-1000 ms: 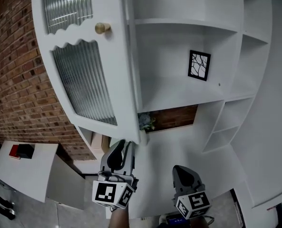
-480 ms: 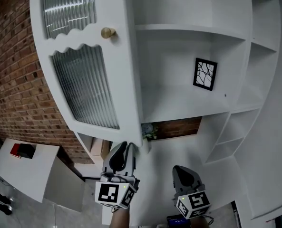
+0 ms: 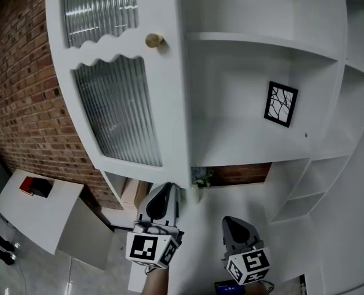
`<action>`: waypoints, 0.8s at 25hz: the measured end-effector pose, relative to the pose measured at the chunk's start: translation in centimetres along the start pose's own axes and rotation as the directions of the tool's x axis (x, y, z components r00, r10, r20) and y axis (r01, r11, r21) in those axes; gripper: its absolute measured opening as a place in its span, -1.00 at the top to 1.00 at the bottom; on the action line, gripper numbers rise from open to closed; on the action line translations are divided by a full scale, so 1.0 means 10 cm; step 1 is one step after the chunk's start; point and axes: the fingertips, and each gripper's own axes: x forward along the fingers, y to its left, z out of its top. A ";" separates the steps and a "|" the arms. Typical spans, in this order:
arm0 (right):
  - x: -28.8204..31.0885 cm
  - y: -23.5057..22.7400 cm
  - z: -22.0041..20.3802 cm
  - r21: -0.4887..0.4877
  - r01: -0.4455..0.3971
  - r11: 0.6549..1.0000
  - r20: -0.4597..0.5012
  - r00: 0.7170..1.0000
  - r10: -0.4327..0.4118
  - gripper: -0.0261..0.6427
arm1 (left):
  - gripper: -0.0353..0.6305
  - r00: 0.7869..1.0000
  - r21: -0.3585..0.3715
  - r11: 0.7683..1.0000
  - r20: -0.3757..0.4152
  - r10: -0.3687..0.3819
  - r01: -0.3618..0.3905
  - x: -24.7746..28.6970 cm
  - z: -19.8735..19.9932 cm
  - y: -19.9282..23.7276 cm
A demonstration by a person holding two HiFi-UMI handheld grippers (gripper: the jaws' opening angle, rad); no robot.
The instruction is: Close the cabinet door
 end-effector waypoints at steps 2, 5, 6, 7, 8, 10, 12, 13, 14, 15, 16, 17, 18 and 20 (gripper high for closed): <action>0.02 -0.04 0.00 0.002 -0.003 1.000 0.003 1.000 0.003 0.92 | 0.81 1.000 0.001 1.000 0.000 0.011 -0.011 0.02 -0.01 0.02; 0.04 -0.11 -0.01 0.005 -0.007 1.000 0.004 1.000 0.007 0.92 | 0.81 0.999 0.008 0.999 -0.020 0.033 -0.033 0.08 -0.04 0.06; 0.05 -0.14 -0.01 0.007 -0.007 1.000 0.004 1.000 0.007 0.92 | 0.81 0.999 0.006 0.999 -0.023 0.035 -0.035 0.10 -0.06 0.07; 0.05 -0.16 -0.01 0.010 -0.007 1.000 0.004 1.000 0.006 0.92 | 0.82 0.999 0.005 0.999 -0.023 0.038 -0.038 0.12 -0.06 0.07; 0.05 -0.18 -0.01 0.014 -0.005 1.000 0.004 1.000 0.005 0.92 | 0.82 0.999 0.004 0.999 -0.021 0.042 -0.041 0.13 -0.06 0.08; 0.07 -0.22 -0.01 0.020 -0.004 1.000 0.005 1.000 0.004 0.92 | 0.82 0.999 0.008 0.999 -0.019 0.047 -0.047 0.15 -0.07 0.09; 0.10 -0.26 -0.02 0.026 -0.009 1.000 0.008 1.000 0.009 0.92 | 0.82 0.999 0.021 0.999 -0.022 0.049 -0.049 0.19 -0.09 0.10; 0.11 -0.28 -0.03 0.031 -0.014 0.999 0.009 1.000 0.014 0.92 | 0.82 0.998 0.024 0.998 -0.028 0.052 -0.051 0.22 -0.11 0.10; 0.12 -0.30 -0.04 0.035 -0.018 0.999 0.009 1.000 0.017 0.92 | 0.83 0.998 0.023 0.998 -0.035 0.056 -0.056 0.24 -0.12 0.10; 0.13 -0.30 -0.06 0.037 -0.020 0.999 0.008 1.000 0.019 0.92 | 0.83 0.997 0.021 0.998 -0.040 0.059 -0.058 0.26 -0.13 0.10; 0.13 -0.30 -0.07 0.039 -0.020 0.999 0.006 1.000 0.019 0.92 | 0.83 0.998 0.022 0.998 -0.040 0.057 -0.056 0.27 -0.13 0.10; 0.12 -0.28 -0.08 0.039 -0.019 0.999 0.003 1.000 0.019 0.92 | 0.83 0.998 0.023 0.998 -0.038 0.053 -0.052 0.27 -0.12 0.11; 0.12 -0.25 -0.08 0.039 -0.018 0.999 0.001 1.000 0.018 0.92 | 0.83 0.998 0.023 0.999 -0.035 0.050 -0.049 0.26 -0.11 0.13; 0.11 -0.24 -0.09 0.036 -0.016 0.999 -0.003 1.000 0.016 0.92 | 0.83 0.998 0.023 0.999 -0.035 0.050 -0.049 0.26 -0.11 0.15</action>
